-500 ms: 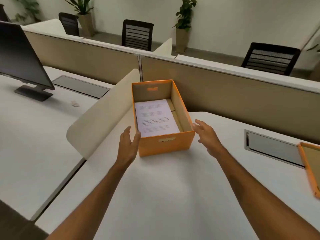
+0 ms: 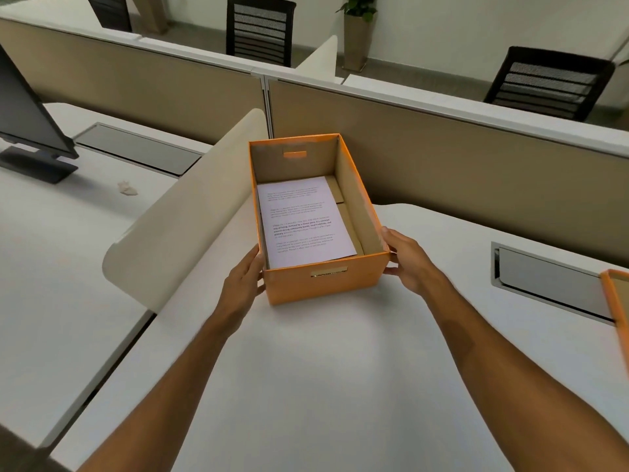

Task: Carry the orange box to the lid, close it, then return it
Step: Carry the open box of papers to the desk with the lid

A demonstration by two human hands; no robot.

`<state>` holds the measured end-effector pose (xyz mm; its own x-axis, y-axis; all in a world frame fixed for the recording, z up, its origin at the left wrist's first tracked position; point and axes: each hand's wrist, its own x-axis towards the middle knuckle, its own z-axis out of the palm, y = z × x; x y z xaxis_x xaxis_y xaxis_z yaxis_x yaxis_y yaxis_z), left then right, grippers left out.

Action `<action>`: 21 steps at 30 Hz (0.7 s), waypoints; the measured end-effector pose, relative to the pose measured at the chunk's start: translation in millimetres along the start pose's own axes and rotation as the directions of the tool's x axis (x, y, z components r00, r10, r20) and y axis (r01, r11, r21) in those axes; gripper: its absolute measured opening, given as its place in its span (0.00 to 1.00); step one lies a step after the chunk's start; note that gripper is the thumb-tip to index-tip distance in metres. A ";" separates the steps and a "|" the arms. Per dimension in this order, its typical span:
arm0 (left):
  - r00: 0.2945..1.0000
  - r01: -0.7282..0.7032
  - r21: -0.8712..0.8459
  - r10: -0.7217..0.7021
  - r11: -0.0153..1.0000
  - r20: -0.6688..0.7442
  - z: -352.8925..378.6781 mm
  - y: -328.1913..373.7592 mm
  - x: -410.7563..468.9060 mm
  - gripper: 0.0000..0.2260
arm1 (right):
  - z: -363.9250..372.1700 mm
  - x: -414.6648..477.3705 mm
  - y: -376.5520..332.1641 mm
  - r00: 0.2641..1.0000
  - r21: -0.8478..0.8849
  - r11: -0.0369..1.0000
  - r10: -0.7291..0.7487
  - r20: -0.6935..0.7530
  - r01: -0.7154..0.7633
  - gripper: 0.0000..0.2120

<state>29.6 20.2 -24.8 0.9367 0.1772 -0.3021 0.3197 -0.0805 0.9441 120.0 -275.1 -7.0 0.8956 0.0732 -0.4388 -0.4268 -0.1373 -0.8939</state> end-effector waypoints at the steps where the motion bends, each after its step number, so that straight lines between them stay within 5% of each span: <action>1: 1.000 -0.006 0.009 0.006 1.000 0.007 0.1 1.7 -0.3 0.18 | -1.5 0.7 1.3 1.000 -0.009 1.000 -0.007 -0.004 0.007 0.17; 21: 0.979 -0.129 0.076 0.114 0.989 0.172 58.4 18.5 -84.6 0.18 | -78.6 -132.1 41.9 0.982 0.091 0.992 -0.070 -0.173 0.087 0.09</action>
<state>-35.4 -53.5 10.6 0.9776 -0.0041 -0.2104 0.2064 -0.1773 0.9623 -6.3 -368.2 20.6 0.9315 -0.0896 -0.3525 -0.3570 -0.0400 -0.9332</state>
